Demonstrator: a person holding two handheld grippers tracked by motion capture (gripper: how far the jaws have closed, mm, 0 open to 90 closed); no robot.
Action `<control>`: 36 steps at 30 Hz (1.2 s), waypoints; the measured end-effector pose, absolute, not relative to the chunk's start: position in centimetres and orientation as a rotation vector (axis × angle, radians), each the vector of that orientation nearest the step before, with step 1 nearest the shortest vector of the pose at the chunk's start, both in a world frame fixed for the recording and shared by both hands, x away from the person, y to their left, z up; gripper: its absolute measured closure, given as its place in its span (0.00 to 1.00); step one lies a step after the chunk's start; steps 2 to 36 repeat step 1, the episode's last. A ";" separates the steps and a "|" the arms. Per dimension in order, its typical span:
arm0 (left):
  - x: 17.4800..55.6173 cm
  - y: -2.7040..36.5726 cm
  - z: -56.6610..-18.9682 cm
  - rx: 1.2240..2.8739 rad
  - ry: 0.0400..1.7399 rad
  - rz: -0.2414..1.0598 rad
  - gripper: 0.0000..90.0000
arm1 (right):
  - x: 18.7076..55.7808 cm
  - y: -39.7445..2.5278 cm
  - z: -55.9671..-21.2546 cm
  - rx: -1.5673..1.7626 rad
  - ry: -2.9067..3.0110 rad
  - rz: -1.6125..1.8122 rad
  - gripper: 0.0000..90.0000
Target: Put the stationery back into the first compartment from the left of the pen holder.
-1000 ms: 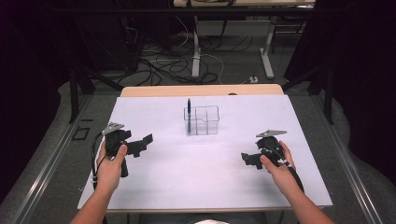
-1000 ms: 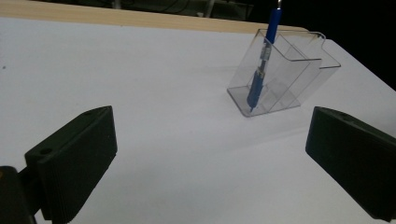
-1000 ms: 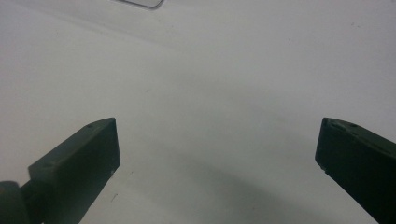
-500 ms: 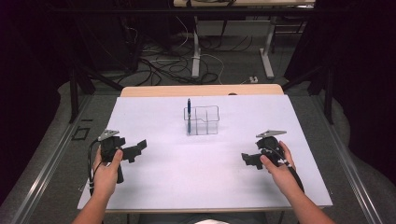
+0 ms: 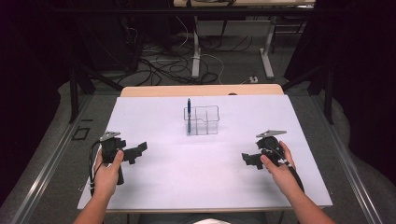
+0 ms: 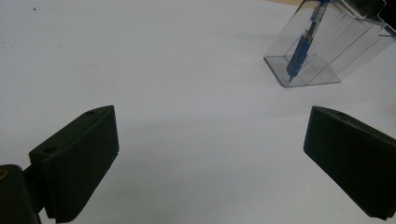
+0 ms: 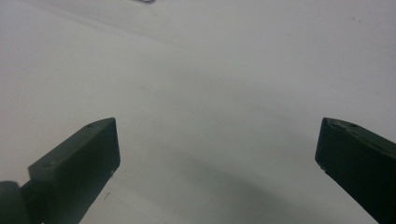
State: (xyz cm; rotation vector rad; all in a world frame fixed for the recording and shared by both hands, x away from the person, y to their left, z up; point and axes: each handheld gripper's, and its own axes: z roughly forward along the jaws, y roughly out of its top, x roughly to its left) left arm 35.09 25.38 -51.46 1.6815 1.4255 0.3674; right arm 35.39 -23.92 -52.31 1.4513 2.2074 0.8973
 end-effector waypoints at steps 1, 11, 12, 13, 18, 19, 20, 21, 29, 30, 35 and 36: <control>35.1 25.4 -51.5 1.687 1.425 0.366 0.04 | 35.4 -24.0 -52.3 1.446 2.208 0.895 0.00; 35.1 25.4 -51.5 1.687 1.425 0.366 0.04 | 35.4 -24.0 -52.3 1.446 2.208 0.895 0.00; 35.1 25.4 -51.5 1.687 1.425 0.366 0.04 | 35.4 -24.0 -52.3 1.446 2.208 0.895 0.00; 35.1 25.4 -51.5 1.687 1.425 0.366 0.04 | 35.4 -24.0 -52.3 1.446 2.208 0.895 0.00; 35.1 25.4 -51.5 1.687 1.425 0.366 0.04 | 35.4 -24.0 -52.3 1.446 2.208 0.895 0.00; 35.1 25.4 -51.5 1.687 1.425 0.366 0.04 | 35.4 -24.0 -52.3 1.446 2.208 0.895 0.00; 35.1 25.4 -51.5 1.687 1.425 0.366 0.04 | 35.4 -24.0 -52.3 1.446 2.208 0.895 0.00; 35.1 25.4 -51.5 1.687 1.425 0.366 0.04 | 35.4 -24.0 -52.3 1.446 2.208 0.895 0.00; 35.1 25.4 -51.5 1.687 1.425 0.366 0.04 | 35.4 -24.0 -52.3 1.446 2.208 0.895 0.00; 35.1 25.4 -51.5 1.687 1.425 0.366 0.04 | 35.4 -24.0 -52.3 1.446 2.208 0.895 0.00; 35.1 25.4 -51.5 1.687 1.425 0.366 0.04 | 35.4 -24.0 -52.3 1.446 2.208 0.895 0.00; 35.1 25.4 -51.5 1.687 1.425 0.366 0.04 | 35.4 -24.0 -52.3 1.446 2.208 0.895 0.00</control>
